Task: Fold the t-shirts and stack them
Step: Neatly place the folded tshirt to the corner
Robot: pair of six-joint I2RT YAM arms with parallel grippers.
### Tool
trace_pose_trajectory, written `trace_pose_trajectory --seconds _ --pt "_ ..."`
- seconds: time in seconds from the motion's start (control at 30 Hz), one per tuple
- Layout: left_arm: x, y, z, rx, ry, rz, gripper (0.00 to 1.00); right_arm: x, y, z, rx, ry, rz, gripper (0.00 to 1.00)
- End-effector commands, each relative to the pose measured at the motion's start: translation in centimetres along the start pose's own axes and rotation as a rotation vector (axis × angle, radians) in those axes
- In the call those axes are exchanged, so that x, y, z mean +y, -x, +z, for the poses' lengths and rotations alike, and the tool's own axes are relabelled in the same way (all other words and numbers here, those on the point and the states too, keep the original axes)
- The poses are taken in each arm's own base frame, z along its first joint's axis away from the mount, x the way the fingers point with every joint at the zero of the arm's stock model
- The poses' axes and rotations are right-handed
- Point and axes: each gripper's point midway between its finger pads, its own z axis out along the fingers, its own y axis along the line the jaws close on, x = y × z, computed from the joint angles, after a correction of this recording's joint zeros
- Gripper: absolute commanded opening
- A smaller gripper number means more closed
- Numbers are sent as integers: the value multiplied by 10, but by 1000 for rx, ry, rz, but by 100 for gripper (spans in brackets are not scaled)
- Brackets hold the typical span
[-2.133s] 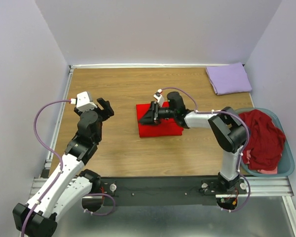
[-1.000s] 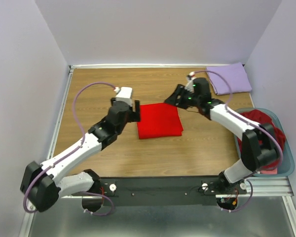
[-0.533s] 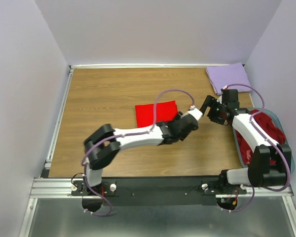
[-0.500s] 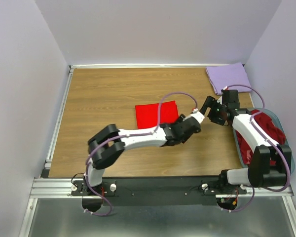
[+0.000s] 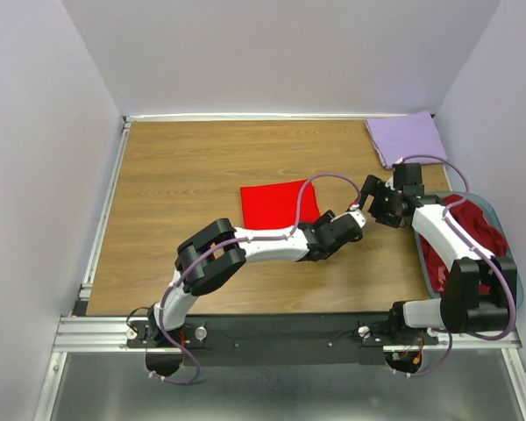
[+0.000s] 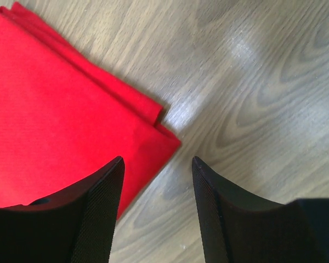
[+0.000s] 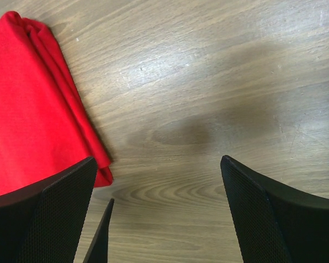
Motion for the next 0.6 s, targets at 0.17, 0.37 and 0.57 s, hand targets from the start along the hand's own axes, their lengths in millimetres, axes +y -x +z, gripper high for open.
trace_pose_trajectory --seconds 0.17,0.37,0.57 --pt "-3 -5 27 0 6 46 56 -7 -4 -6 0 -20 7 100" --pt "8 -11 34 6 31 43 27 0 -8 -5 24 21 5 100" --pt "15 4 15 -44 11 -6 0 24 -15 0 68 161 18 100"
